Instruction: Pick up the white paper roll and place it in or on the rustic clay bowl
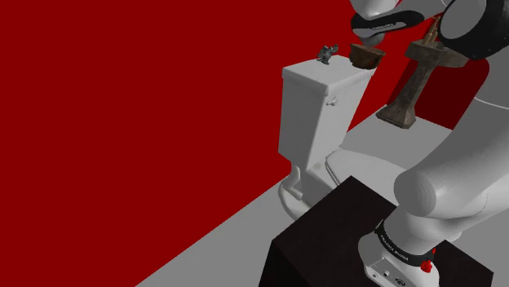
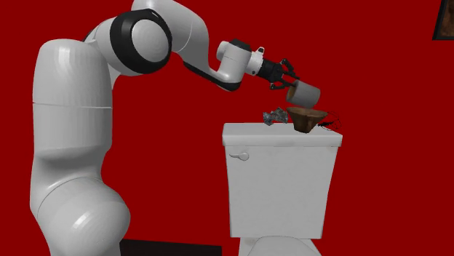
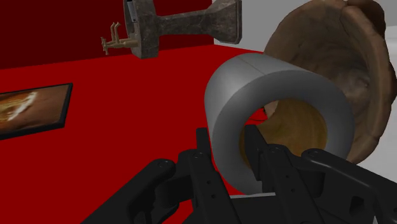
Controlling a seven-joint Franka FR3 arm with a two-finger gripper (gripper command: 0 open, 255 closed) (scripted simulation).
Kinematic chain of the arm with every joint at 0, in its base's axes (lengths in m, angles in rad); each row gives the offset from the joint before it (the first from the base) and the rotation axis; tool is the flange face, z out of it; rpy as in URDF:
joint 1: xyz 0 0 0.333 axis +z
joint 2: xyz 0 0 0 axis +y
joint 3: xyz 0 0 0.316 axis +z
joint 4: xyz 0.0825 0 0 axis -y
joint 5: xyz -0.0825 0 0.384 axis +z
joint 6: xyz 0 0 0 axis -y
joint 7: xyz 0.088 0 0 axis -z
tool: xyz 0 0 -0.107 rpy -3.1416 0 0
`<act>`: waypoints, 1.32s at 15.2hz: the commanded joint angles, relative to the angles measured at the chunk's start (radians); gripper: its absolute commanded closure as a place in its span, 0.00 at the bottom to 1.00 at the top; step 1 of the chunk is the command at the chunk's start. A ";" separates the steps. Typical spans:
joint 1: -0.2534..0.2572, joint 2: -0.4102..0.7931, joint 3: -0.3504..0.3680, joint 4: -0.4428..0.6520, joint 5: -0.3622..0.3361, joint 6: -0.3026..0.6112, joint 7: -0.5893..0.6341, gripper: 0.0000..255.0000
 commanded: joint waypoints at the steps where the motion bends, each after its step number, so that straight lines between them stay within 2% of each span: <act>1: 0.001 0.000 -0.002 -0.024 -0.019 0.011 0.030 1.00; 4: 0.001 0.001 -0.005 -0.052 -0.042 0.023 0.064 1.00; 12: 0.001 0.001 -0.005 -0.052 -0.042 0.023 0.064 1.00; 13: 0.001 0.001 -0.005 -0.051 -0.041 0.023 0.064 0.00; 18: 0.001 0.001 -0.005 -0.051 -0.041 0.023 0.064 0.00; 20: 0.025 -0.049 0.012 -0.091 -0.042 -0.019 0.069 0.00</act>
